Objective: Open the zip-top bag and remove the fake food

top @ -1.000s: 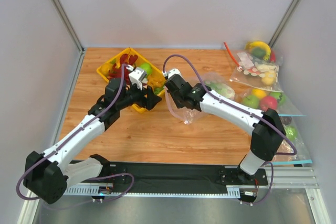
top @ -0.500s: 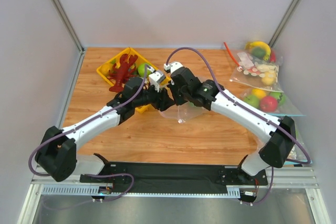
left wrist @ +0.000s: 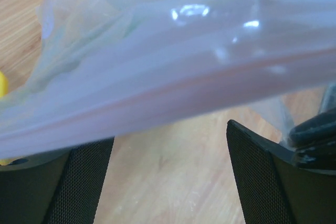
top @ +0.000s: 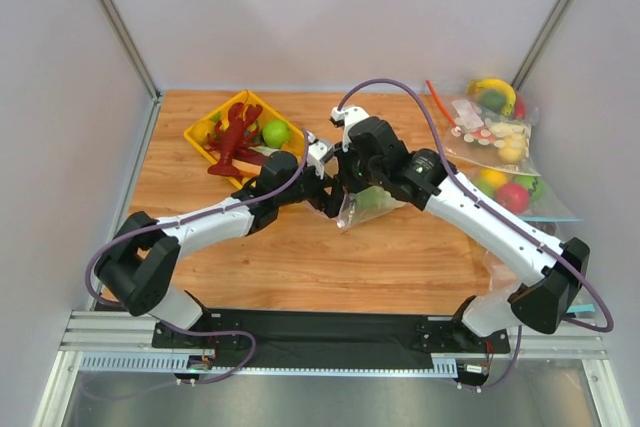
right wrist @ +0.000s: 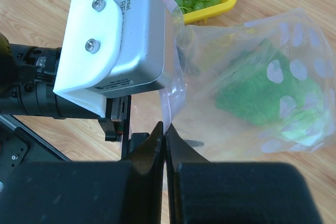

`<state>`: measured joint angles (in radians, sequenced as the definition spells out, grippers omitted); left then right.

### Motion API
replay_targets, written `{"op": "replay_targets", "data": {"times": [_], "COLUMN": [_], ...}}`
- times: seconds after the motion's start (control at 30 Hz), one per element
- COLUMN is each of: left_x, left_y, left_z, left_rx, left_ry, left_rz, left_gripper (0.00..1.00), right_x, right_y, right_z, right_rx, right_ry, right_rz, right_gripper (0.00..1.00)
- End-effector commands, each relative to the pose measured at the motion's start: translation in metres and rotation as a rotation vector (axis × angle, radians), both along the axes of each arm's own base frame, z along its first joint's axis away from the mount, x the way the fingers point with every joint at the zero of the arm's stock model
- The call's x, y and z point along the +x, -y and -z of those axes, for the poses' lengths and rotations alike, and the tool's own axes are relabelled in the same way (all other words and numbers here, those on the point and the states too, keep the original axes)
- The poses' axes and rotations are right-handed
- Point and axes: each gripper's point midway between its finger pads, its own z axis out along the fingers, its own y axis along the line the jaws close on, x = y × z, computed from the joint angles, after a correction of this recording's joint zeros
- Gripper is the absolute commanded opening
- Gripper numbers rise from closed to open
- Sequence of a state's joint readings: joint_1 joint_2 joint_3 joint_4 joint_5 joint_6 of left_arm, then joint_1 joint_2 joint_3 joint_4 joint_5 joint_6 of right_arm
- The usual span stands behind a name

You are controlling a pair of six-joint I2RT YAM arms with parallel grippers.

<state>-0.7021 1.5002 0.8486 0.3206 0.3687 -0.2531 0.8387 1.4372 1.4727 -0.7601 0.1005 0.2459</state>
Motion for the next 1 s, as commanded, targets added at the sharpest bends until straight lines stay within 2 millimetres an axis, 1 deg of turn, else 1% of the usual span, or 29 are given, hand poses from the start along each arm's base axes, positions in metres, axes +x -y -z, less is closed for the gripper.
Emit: {"op": "replay_targets", "data": {"times": [0.0,0.07,0.1,0.17,0.2,0.23,0.27,0.3,0.37,0.4,0.43,0.5,0.53,0.57,0.6,0.63,0.67,0.7,0.77,0.8,0.83,0.87,0.9,0.93,0.97], "left_x": [0.018,0.023,0.023,0.024,0.024,0.025,0.026,0.027,0.027,0.027,0.028,0.030,0.030,0.031,0.032,0.032,0.033,0.033,0.035,0.036,0.037,0.039,0.040,0.041,0.043], "left_y": [0.020,0.022,0.022,0.021,0.021,0.020,0.019,0.019,0.020,0.021,0.022,0.024,0.024,0.025,0.026,0.027,0.028,0.029,0.032,0.033,0.036,0.038,0.039,0.042,0.043], "left_z": [-0.010,-0.005,0.000,0.004,0.005,0.007,0.008,0.010,0.010,0.014,0.014,0.016,0.016,0.015,0.015,0.016,0.017,0.017,0.016,0.016,0.013,0.014,0.014,0.012,0.014], "left_rx": [-0.067,-0.069,-0.061,-0.062,-0.061,-0.055,-0.051,-0.047,-0.045,-0.041,-0.040,-0.039,-0.040,-0.043,-0.044,-0.044,-0.043,-0.042,-0.050,-0.052,-0.060,-0.061,-0.062,-0.068,-0.066], "left_ry": [0.049,0.045,0.038,0.033,0.035,0.037,0.035,0.032,0.036,0.029,0.030,0.028,0.026,0.029,0.030,0.031,0.027,0.029,0.033,0.033,0.039,0.038,0.042,0.047,0.047], "left_rz": [-0.053,-0.070,-0.072,-0.079,-0.082,-0.090,-0.091,-0.094,-0.090,-0.090,-0.088,-0.087,-0.086,-0.084,-0.084,-0.081,-0.080,-0.078,-0.072,-0.068,-0.062,-0.059,-0.055,-0.049,-0.049], "left_gripper": [0.93,0.93,0.93,0.93,0.93,0.93,0.93,0.93,0.93,0.93,0.93,0.94,0.94,0.94,0.94,0.94,0.95,0.95,0.95,0.95,0.95,0.95,0.95,0.95,0.95], "right_x": [-0.020,-0.018,-0.015,-0.009,-0.005,0.007,0.011,0.020,0.027,0.033,0.037,0.048,0.060,0.067,0.082,0.088,0.094,0.105,0.116,0.126,0.133,0.138,0.146,0.152,0.155], "right_y": [-0.046,-0.045,-0.041,-0.030,-0.023,-0.009,0.000,0.015,0.030,0.042,0.049,0.058,0.072,0.078,0.090,0.097,0.103,0.111,0.115,0.122,0.125,0.128,0.134,0.137,0.141], "right_z": [-0.046,-0.039,-0.035,-0.027,-0.024,-0.023,-0.027,-0.027,-0.034,-0.043,-0.046,-0.048,-0.036,-0.030,-0.017,-0.005,0.003,0.006,0.032,0.037,0.057,0.068,0.074,0.094,0.102], "right_rx": [0.241,0.229,0.214,0.187,0.170,0.155,0.153,0.142,0.148,0.169,0.173,0.195,0.183,0.186,0.178,0.166,0.161,0.181,0.169,0.171,0.152,0.144,0.155,0.141,0.139], "right_ry": [0.007,-0.001,-0.003,-0.001,-0.002,0.014,0.031,0.045,0.071,0.102,0.118,0.135,0.120,0.108,0.088,0.068,0.059,0.065,0.024,0.035,0.003,-0.012,-0.015,-0.052,-0.065], "right_rz": [-0.131,-0.125,-0.105,-0.064,-0.039,0.016,0.041,0.092,0.132,0.166,0.182,0.210,0.252,0.273,0.311,0.329,0.349,0.369,0.379,0.399,0.413,0.422,0.440,0.452,0.465], "right_gripper": [0.00,0.00,0.00,0.11,0.18,0.38,0.46,0.54,0.59,0.62,0.65,0.66,0.66,0.66,0.65,0.65,0.64,0.64,0.63,0.62,0.61,0.61,0.60,0.60,0.59]}}
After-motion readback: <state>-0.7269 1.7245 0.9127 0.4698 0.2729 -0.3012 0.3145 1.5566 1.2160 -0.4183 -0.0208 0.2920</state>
